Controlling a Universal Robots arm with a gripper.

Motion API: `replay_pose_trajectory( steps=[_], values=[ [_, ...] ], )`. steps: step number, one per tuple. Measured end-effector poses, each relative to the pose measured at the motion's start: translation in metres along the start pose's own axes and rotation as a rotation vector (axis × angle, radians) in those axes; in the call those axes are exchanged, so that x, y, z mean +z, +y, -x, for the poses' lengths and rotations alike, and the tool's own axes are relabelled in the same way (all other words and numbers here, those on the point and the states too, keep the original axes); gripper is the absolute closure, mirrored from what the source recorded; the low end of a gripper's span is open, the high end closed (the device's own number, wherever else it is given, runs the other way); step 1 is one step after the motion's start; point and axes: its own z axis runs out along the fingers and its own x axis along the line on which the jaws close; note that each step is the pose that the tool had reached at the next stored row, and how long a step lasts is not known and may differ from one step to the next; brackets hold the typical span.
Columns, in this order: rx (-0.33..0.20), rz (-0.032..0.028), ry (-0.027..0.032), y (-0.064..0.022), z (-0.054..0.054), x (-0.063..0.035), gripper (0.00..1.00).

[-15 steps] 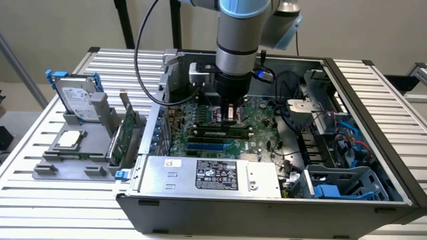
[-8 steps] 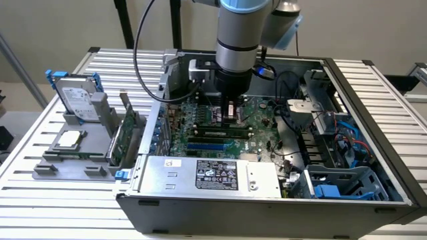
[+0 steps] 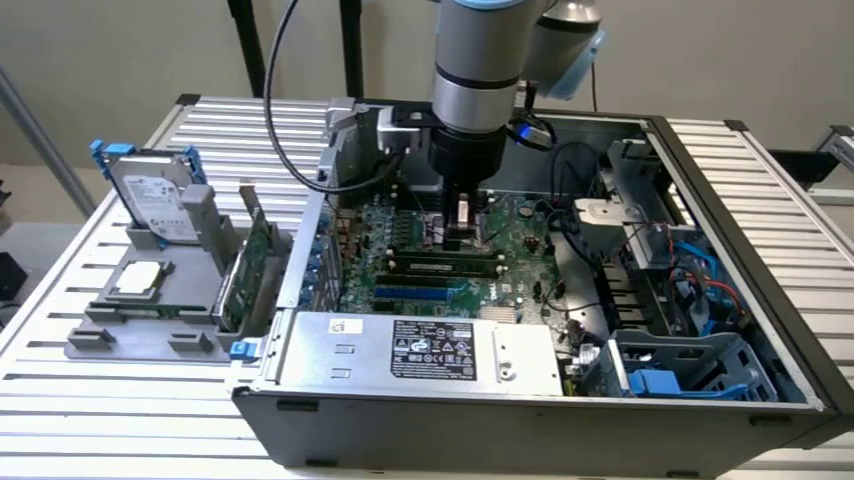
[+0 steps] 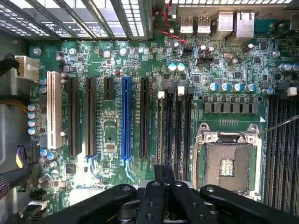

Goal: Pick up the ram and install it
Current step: 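Press down the ram until it locks into place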

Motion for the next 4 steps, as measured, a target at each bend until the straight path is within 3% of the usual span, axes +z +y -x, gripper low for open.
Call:
replay_pose_trajectory(
  steps=[4],
  values=[
    [0.0,0.0,0.0,0.0,0.0,0.0,1.0]
  ],
)
